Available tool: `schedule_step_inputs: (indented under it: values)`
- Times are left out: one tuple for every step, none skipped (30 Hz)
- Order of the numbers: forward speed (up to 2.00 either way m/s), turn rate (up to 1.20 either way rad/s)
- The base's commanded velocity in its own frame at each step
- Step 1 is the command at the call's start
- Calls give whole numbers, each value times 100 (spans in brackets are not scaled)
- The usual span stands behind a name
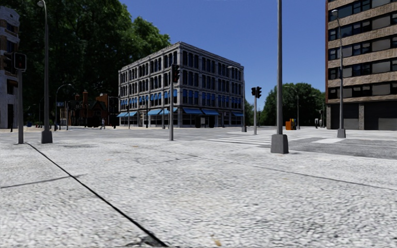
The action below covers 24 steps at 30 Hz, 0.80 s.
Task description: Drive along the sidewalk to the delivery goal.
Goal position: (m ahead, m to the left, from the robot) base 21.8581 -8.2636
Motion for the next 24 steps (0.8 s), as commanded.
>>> schedule_step_inputs:
  values:
    - [200, 0]
    - [200, 0]
    - [200, 0]
    - [200, 0]
    - [200, 0]
    - [200, 0]
    - [200, 0]
    - [200, 0]
    - [200, 0]
    - [200, 0]
    - [200, 0]
    - [200, 0]
    - [200, 0]
    - [200, 0]
    - [200, 0]
    - [200, 0]
    - [200, 0]
    - [200, 0]
    - [200, 0]
    - [200, 0]
    - [200, 0]
    - [200, 0]
    - [200, 0]
    - [200, 0]
